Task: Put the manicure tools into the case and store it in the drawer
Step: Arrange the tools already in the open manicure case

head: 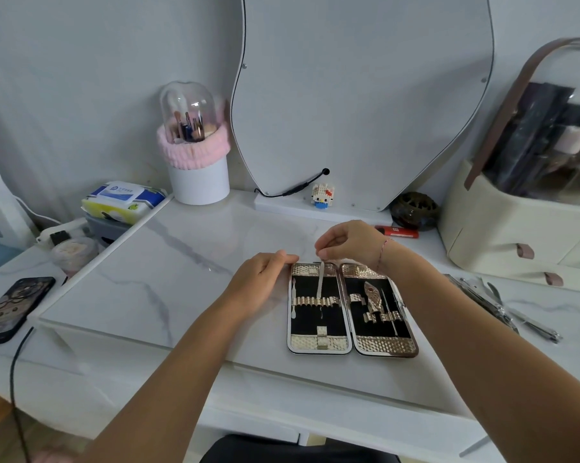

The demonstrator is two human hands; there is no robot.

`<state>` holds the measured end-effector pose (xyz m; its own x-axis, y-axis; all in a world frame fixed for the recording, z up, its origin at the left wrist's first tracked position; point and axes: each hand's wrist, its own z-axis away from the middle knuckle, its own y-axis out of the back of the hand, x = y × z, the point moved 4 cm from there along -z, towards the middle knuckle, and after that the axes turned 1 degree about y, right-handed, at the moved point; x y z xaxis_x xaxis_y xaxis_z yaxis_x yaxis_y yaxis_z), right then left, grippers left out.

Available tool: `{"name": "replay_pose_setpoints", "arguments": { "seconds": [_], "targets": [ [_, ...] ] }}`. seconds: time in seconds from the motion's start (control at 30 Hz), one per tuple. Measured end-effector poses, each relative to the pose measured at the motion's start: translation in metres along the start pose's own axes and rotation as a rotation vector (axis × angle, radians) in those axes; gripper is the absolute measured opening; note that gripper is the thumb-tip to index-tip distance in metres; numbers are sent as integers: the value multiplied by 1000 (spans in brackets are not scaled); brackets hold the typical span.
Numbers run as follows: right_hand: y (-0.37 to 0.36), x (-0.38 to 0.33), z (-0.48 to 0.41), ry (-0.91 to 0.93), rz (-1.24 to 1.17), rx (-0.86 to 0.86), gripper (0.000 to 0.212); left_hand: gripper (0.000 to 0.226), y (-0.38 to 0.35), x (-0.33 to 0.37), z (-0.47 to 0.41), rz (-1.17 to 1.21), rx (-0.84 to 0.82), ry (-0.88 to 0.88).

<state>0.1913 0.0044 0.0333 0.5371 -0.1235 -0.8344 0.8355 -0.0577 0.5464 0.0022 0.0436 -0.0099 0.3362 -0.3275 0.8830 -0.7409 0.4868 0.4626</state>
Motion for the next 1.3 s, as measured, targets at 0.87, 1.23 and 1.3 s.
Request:
{"name": "replay_pose_setpoints", "arguments": {
  "seconds": [0.87, 1.23, 1.3],
  "targets": [
    [-21, 23, 31, 130, 426, 24, 28, 47, -2, -2, -3, -2, 9, -26],
    [-22, 20, 41, 159, 467, -33, 30, 43, -3, -2, -3, -39, 8, -21],
    [-22, 18, 43, 162, 478, -40, 31, 44, -3, -2, -2, -53, 6, -27]
  ]
}}
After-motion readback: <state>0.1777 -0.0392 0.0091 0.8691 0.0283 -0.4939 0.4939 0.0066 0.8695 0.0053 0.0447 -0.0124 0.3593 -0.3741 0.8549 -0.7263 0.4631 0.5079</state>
